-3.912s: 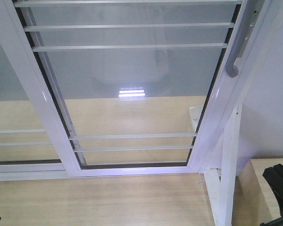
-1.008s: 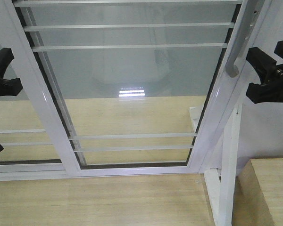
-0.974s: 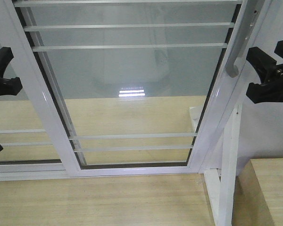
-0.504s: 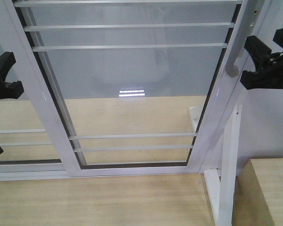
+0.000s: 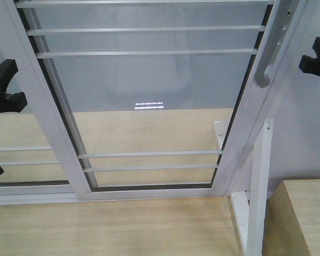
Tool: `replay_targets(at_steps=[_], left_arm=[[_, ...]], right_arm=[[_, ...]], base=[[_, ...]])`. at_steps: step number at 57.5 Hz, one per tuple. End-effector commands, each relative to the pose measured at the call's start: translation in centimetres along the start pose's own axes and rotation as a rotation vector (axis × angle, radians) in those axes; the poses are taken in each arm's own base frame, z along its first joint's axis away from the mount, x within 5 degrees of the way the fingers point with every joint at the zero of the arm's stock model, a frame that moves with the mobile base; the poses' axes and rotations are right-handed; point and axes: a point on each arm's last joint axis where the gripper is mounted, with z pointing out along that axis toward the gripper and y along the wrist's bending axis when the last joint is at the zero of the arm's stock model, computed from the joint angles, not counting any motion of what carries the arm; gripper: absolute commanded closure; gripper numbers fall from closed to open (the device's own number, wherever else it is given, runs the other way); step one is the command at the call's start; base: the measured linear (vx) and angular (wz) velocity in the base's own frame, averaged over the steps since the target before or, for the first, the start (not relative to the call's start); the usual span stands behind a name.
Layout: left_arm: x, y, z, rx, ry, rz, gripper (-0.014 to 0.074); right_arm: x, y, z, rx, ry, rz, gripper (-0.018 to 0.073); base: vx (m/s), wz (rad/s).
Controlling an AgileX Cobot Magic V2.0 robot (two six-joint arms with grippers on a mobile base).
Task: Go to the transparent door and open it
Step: 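Raise both arms and move the right gripper toward the silver handle, then close the right gripper around the curved silver door handle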
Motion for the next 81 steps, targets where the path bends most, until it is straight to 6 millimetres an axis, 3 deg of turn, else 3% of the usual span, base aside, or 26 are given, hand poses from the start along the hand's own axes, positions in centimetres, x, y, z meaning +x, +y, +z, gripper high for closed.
replay_targets(at_steps=[1, 24, 35, 54, 81], left_arm=[[-2.2, 0.2, -0.3, -0.014, -0.127, -0.012, 0.0216], [-2.2, 0.2, -0.3, -0.014, -0.127, -0.012, 0.0216], [-2.2, 0.2, -0.3, -0.014, -0.127, -0.012, 0.0216], [-2.2, 0.2, -0.3, -0.014, -0.127, -0.012, 0.0216], [-2.2, 0.2, -0.3, -0.014, -0.127, -0.011, 0.0216]], right_arm=[[-2.9, -0.8, 1.0, 0.042, -0.153, -0.006, 0.0142], [-3.4, -0.7, 8.7, 0.045, -0.116, 0.010, 0.0142], [-3.0, -0.5, 10.9, 0.026, -0.085, -0.013, 0.0150], [-3.3, 2.7, 12.2, -0.111, -0.121, -0.116, 0.0164], [-2.2, 2.7, 13.7, -0.125, -0.187, -0.058, 0.0164]], base=[[0.00, 0.00], [0.00, 0.00], [0.00, 0.00], [0.00, 0.00], [0.00, 0.00]])
